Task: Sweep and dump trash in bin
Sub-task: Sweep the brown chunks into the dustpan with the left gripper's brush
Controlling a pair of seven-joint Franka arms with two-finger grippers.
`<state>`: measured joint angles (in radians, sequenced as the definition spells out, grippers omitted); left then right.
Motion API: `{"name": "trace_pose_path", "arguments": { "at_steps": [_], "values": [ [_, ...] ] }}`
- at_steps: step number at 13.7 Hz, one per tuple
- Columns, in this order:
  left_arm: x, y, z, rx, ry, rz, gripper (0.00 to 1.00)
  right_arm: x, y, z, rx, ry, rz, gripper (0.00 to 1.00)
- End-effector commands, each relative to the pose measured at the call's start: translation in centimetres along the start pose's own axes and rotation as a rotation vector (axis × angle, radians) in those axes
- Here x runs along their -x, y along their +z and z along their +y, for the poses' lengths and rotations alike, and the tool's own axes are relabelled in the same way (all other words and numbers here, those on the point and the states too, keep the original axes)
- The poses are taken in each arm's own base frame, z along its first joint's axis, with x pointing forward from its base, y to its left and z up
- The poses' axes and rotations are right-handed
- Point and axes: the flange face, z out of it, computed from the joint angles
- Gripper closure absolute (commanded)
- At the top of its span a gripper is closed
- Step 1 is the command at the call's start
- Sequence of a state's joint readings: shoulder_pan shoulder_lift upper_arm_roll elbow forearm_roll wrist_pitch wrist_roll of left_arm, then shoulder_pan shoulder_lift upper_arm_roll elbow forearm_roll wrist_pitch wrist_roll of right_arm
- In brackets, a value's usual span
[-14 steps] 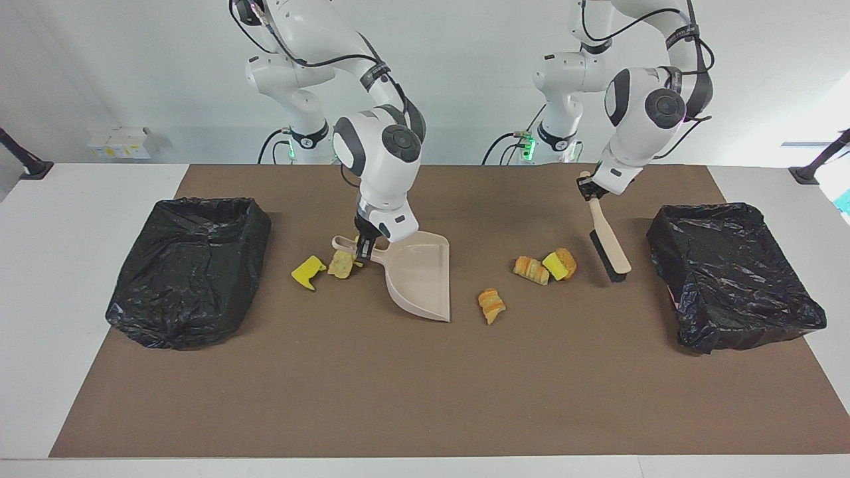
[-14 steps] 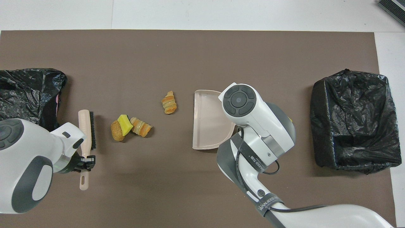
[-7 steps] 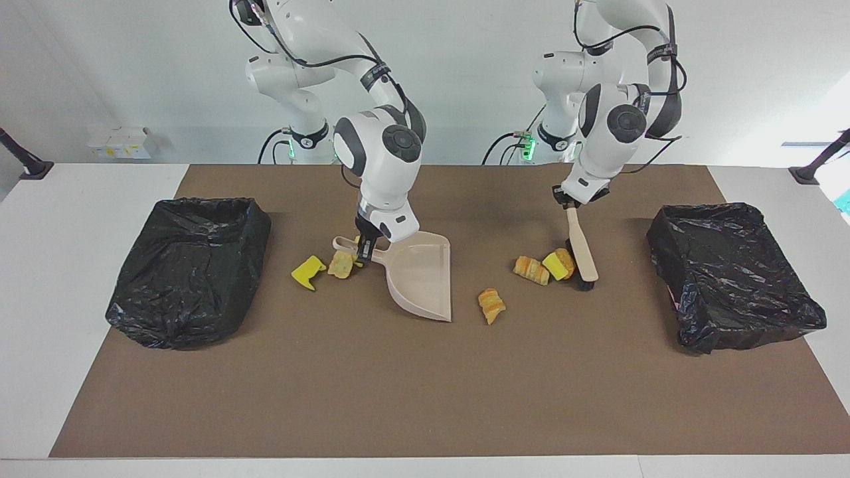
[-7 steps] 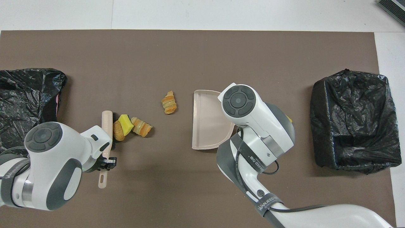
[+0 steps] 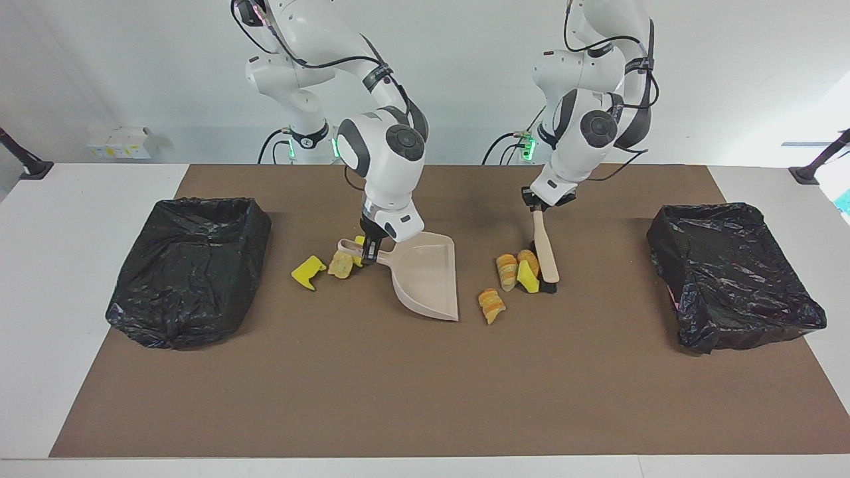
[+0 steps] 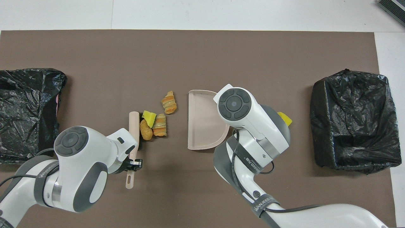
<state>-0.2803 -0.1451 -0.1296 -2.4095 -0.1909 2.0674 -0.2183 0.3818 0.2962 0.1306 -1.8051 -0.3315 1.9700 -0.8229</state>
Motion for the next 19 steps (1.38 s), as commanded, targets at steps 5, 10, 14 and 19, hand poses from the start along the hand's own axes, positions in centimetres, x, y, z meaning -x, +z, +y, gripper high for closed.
{"name": "trace_pose_path", "arguments": {
  "at_steps": [5, 10, 14, 19],
  "values": [
    [2.7, 0.7, 8.4, 0.027, 0.137, 0.044, 1.0, -3.1, 1.4, -0.7, 0.015, 0.051, 0.044, 1.0],
    [2.7, -0.6, 12.4, 0.061, 0.138, 0.062, 1.0, -3.4, 1.3, -0.9, 0.016, 0.051, 0.045, 1.0],
    [-0.4, -2.8, 13.5, 0.084, 0.121, 0.074, 1.0, -3.1, 0.9, -0.7, 0.012, 0.054, 0.036, 1.0],
    [-4.0, -3.9, 10.2, 0.056, 0.086, 0.105, 1.0, -2.4, 0.3, -0.3, -0.003, 0.059, 0.015, 1.0]
  ]
}}
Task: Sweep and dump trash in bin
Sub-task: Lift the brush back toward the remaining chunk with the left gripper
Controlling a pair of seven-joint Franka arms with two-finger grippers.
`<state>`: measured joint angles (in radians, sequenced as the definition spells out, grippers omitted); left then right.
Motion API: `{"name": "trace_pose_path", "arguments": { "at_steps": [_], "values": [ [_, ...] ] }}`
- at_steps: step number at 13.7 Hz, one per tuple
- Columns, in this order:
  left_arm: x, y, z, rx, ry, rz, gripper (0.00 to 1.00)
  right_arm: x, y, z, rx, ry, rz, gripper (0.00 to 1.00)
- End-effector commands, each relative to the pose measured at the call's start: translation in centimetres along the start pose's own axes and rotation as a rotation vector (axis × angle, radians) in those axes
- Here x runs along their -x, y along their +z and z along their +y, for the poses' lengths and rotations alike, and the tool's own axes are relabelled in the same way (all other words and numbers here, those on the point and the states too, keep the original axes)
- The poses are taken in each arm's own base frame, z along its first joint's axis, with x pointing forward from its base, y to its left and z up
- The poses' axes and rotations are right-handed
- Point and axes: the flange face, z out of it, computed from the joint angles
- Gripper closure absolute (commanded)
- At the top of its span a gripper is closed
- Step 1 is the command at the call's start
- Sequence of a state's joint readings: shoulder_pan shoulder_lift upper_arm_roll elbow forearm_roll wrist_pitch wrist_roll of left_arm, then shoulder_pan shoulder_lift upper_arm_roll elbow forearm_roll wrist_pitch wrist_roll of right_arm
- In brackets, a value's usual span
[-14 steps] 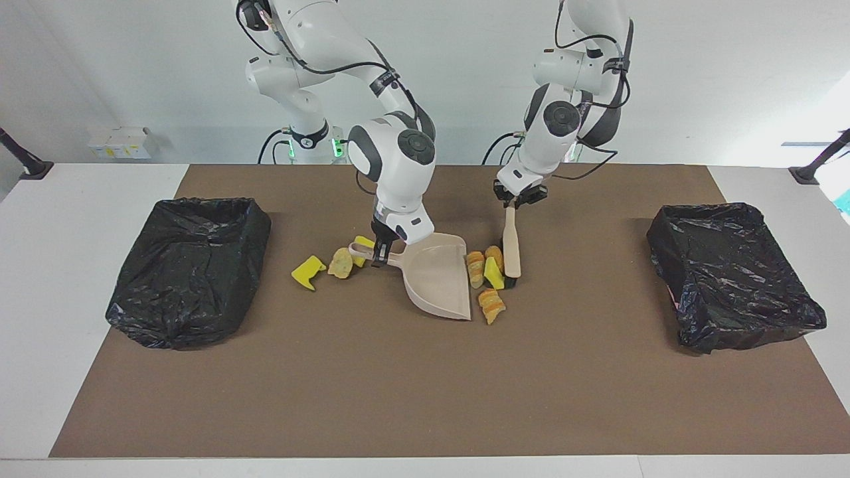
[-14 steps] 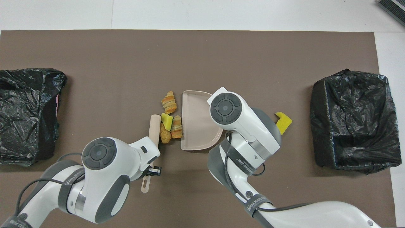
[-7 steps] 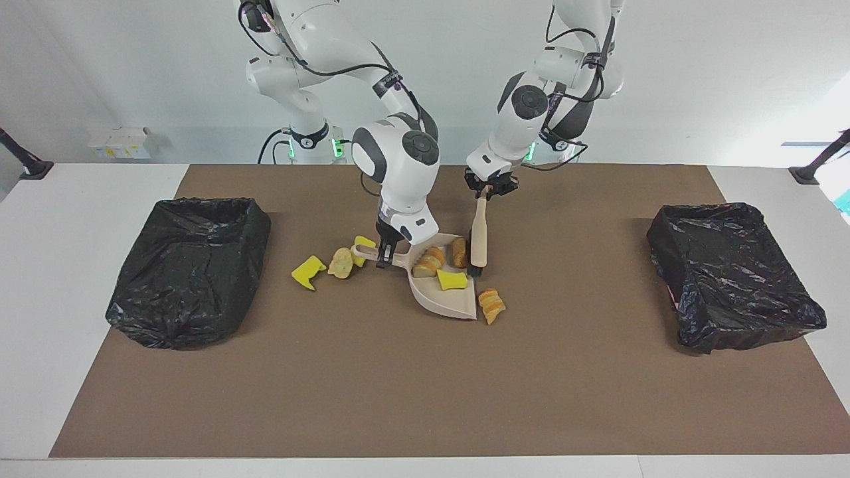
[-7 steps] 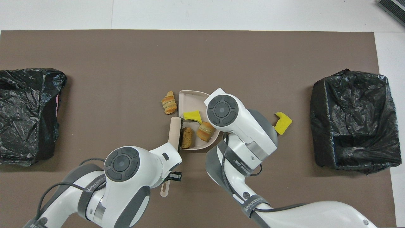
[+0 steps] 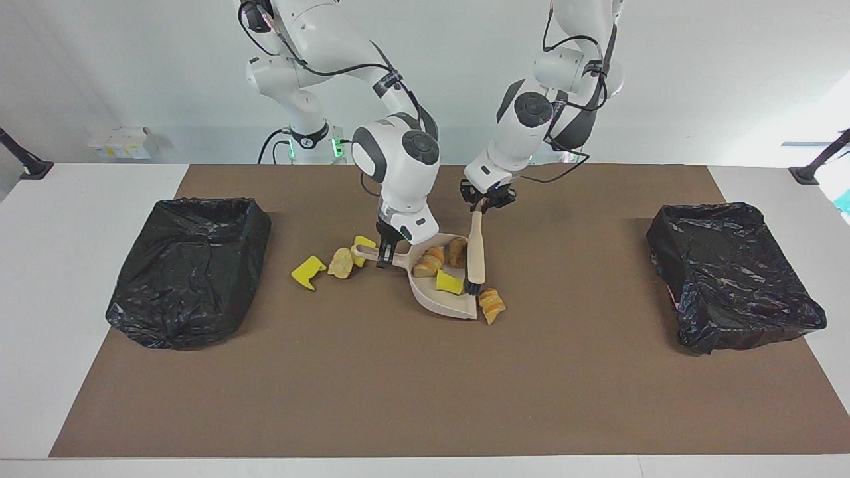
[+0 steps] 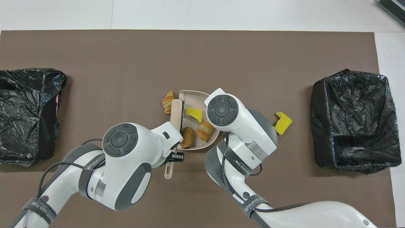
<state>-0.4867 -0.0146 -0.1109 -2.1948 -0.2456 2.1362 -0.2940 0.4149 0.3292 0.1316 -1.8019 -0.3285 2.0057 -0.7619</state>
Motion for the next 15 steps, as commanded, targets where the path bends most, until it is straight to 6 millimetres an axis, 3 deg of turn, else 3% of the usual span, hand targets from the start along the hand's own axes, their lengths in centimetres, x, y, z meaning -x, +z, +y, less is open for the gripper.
{"name": "trace_pose_path", "arguments": {
  "at_steps": [1, 5, 7, 11, 13, 15],
  "values": [
    [-2.9, -1.0, -2.4, -0.032, -0.02, 0.002, 1.0, 0.5, -1.0, 0.7, -0.023, 0.044, -0.018, 1.0],
    [-6.6, -3.1, -6.2, -0.039, 0.013, -0.053, 1.0, 2.0, -2.6, 1.4, -0.057, 0.064, -0.06, 1.0],
    [-7.2, -3.3, -7.9, -0.094, 0.133, -0.058, 1.0, 2.3, -3.1, 1.3, -0.079, 0.072, -0.081, 1.0],
    [-8.0, -3.8, -12.0, -0.098, 0.188, -0.07, 1.0, 2.7, -3.1, 0.7, -0.109, 0.063, -0.142, 1.0],
    [-8.0, -3.8, -12.7, -0.095, 0.213, -0.074, 1.0, 3.0, -3.0, 0.5, -0.128, 0.026, -0.159, 1.0],
    [-8.2, -1.8, -12.7, -0.113, 0.232, -0.1, 1.0, 3.0, -3.0, 0.6, -0.125, 0.014, -0.152, 1.0]
  ]
}}
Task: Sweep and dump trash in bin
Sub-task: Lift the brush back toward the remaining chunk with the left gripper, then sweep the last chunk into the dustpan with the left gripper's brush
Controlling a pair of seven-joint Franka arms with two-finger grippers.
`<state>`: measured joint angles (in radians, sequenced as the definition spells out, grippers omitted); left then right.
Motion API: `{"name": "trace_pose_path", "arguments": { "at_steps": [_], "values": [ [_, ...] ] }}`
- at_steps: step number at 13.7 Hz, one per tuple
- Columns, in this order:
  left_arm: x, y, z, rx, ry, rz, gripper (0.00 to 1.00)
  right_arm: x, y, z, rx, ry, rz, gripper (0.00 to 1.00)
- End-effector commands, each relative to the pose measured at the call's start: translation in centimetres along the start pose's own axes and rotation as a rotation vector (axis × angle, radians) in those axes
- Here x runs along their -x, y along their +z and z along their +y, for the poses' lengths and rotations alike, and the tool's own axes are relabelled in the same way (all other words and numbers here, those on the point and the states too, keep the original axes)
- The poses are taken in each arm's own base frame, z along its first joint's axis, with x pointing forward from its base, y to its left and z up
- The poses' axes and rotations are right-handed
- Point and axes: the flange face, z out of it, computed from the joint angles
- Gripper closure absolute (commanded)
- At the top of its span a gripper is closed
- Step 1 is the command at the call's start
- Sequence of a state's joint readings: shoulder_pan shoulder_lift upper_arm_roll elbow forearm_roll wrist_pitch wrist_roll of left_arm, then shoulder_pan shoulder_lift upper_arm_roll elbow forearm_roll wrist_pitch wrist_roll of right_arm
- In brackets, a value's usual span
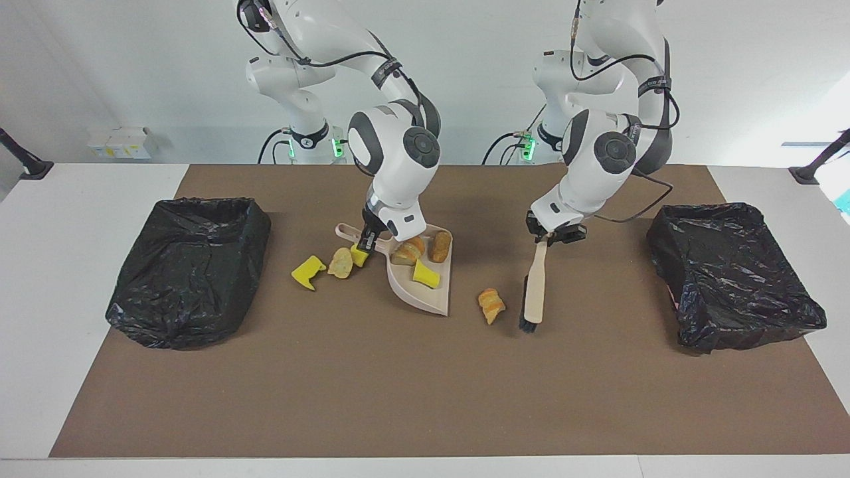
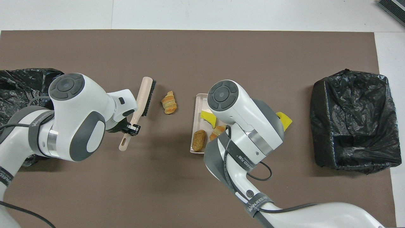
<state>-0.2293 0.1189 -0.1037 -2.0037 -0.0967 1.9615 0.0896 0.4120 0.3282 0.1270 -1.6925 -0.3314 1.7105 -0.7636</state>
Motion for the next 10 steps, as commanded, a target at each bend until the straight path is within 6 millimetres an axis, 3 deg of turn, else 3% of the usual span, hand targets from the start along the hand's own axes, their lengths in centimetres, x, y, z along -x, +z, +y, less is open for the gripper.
{"name": "trace_pose_path", "arguments": {
  "at_steps": [1, 3, 10],
  "values": [
    [-0.5, 1.5, 0.2, -0.019, 0.034, -0.042, 1.0, 0.3, -0.3, 0.3, 0.003, -0.026, 0.003, 1.0],
    [0.3, 2.4, 0.5, -0.019, 0.038, -0.063, 1.0, 0.3, -0.1, 0.3, 0.004, -0.042, 0.01, 1.0],
    [2.4, 3.5, 6.0, -0.031, 0.12, -0.087, 1.0, -0.9, 1.1, 0.1, 0.043, -0.062, 0.054, 1.0]
  ]
}}
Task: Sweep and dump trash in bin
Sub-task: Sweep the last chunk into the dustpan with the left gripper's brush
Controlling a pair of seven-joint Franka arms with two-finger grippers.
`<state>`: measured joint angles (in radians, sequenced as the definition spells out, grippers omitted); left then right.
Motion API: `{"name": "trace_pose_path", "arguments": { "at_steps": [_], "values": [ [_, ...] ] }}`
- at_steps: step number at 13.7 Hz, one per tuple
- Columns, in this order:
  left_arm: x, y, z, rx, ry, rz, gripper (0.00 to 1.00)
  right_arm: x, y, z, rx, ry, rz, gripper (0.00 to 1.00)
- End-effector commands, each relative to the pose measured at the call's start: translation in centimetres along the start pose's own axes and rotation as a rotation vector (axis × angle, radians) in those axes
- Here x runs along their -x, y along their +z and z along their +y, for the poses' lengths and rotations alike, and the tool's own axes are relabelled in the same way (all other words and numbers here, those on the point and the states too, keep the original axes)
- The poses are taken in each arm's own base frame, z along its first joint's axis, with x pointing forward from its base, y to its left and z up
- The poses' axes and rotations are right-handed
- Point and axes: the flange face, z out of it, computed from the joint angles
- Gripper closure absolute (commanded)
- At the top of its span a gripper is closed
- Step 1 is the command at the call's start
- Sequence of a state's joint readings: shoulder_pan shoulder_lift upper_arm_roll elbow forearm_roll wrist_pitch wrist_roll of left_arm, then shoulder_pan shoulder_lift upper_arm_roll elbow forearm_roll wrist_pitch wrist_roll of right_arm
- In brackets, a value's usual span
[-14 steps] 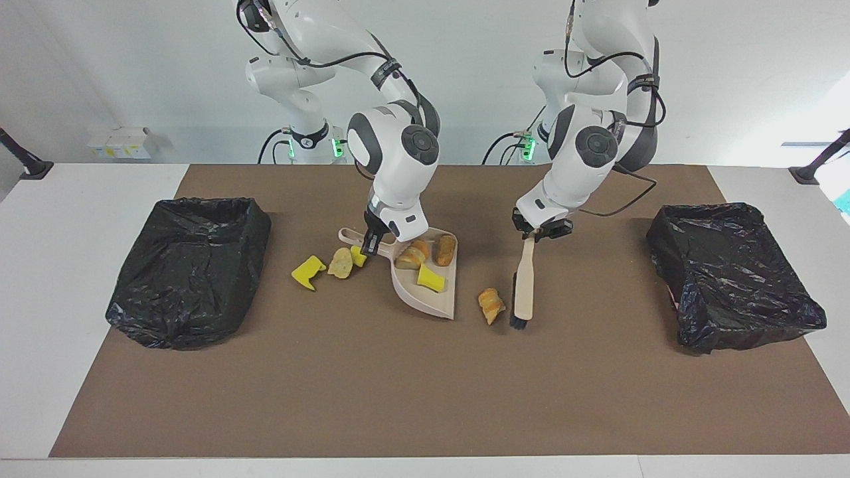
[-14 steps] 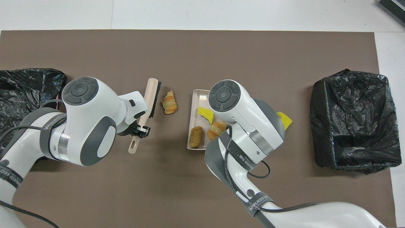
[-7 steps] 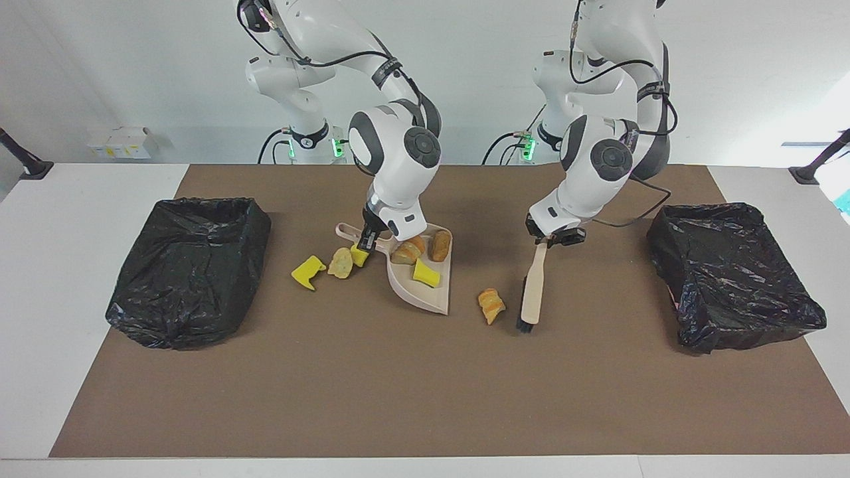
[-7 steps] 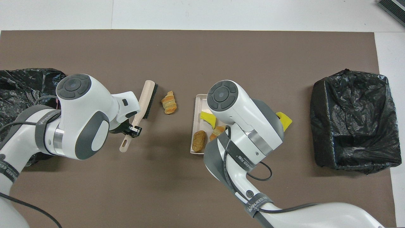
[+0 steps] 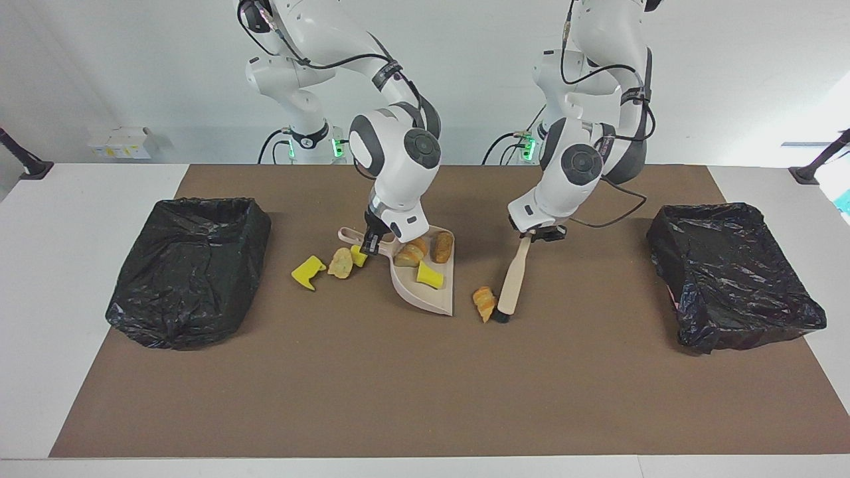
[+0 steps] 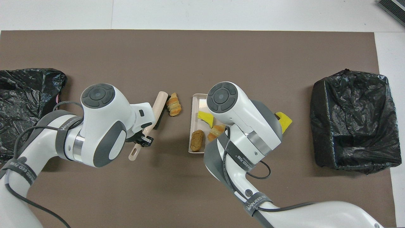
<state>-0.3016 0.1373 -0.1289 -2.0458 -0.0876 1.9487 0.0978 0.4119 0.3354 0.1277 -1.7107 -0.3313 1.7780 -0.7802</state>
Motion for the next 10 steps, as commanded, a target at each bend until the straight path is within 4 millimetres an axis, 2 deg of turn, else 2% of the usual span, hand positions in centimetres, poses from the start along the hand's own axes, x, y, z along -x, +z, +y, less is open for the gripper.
{"name": "trace_pose_path", "arguments": {
  "at_steps": [1, 5, 10],
  "values": [
    [1.8, 0.4, 2.1, -0.017, 0.032, -0.011, 1.0, -0.3, 0.7, -0.2, 0.019, -0.037, 0.028, 1.0],
    [2.5, 0.7, 5.5, 0.003, 0.07, -0.013, 1.0, -1.1, 1.8, -0.4, 0.045, -0.041, 0.068, 1.0],
    [2.9, 0.9, 10.4, 0.019, 0.045, -0.009, 1.0, -1.8, 1.8, -0.3, 0.038, -0.003, 0.158, 1.0]
  ]
}}
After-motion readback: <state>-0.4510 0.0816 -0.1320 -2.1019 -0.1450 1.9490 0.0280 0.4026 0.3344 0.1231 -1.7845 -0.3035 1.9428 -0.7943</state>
